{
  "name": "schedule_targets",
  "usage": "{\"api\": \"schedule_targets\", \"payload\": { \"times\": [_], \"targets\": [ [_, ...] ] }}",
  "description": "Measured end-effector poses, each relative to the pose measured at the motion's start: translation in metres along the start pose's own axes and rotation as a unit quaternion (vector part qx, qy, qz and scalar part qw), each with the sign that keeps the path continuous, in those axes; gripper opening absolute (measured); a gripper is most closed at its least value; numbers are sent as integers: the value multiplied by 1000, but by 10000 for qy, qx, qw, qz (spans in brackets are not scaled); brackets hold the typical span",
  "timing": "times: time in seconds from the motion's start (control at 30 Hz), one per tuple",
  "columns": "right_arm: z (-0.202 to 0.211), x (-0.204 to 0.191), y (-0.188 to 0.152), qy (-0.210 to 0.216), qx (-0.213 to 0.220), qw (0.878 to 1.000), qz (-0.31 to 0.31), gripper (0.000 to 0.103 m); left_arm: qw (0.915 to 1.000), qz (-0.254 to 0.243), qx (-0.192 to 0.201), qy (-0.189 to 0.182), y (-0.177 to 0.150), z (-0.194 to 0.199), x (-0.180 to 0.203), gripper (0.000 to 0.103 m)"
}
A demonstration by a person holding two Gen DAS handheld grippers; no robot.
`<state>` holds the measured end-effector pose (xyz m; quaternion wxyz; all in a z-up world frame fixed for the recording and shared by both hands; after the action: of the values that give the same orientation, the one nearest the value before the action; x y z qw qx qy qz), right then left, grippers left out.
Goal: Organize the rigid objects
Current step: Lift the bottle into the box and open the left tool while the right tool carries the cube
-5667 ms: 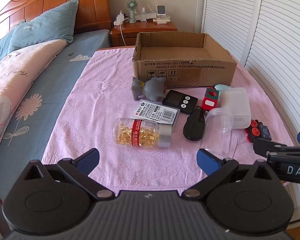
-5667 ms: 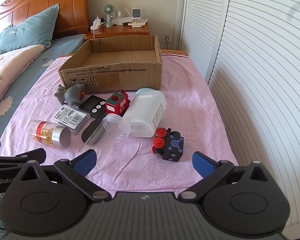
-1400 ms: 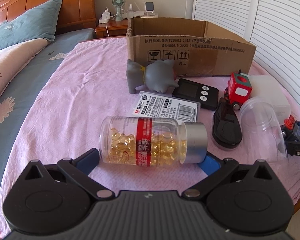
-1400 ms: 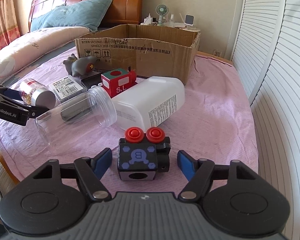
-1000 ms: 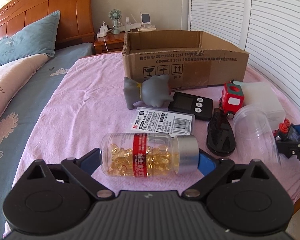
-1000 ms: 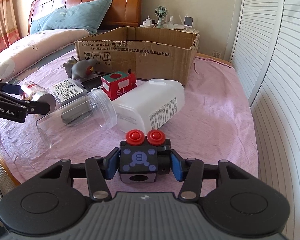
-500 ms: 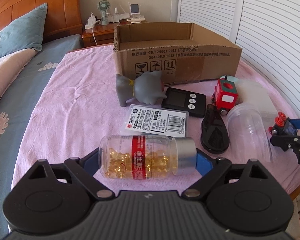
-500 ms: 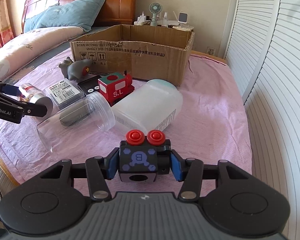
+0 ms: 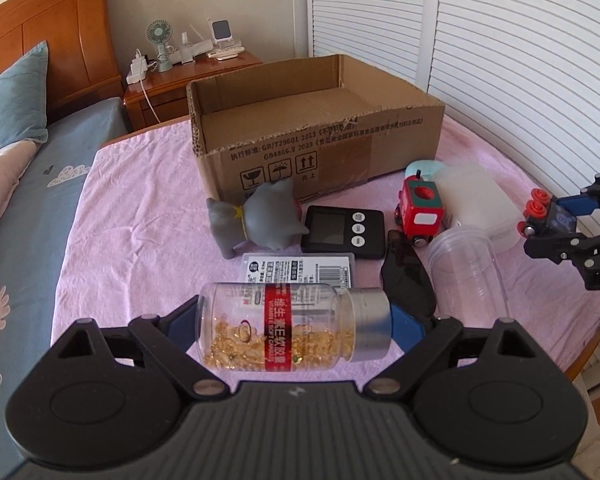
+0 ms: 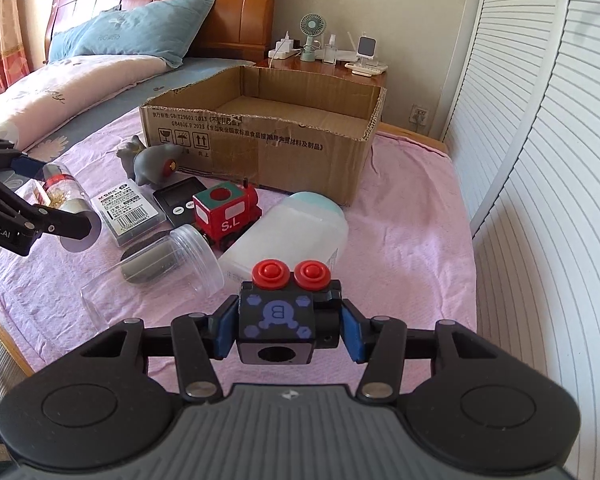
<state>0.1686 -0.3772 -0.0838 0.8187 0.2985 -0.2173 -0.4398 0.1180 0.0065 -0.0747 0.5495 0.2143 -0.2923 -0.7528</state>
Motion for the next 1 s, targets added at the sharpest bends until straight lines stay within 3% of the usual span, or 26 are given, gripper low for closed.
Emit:
{"api": "schedule_targets", "payload": {
  "times": [0.37,0.63,0.8,1.0],
  "targets": [
    [-2,12,1,-80,-261,9996,15,57,9993,-320,154,-151,32,10,5,93],
    [10,23,3,-187,-213,9996,-30,56,9985,-443,256,-208,47,15,7,93],
    [16,26,20,-136,-55,9999,-5,56,9978,-521,356,-226,68,18,4,93],
    [10,27,69,-4,248,9997,77,56,9967,-605,529,-104,113,5,0,93]
  ]
}}
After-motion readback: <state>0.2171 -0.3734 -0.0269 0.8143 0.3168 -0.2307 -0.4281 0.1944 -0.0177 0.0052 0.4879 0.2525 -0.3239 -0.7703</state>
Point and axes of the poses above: each gripper's, at about its wrist camera, not at the fingertips, and z roughly against the way its jaws point, x to its right, y to its top, the point moved 6 cm from there along -z, roughly the way its jaws point, and after that the axes turned 4 degrees about z, right-handed, at the moved point
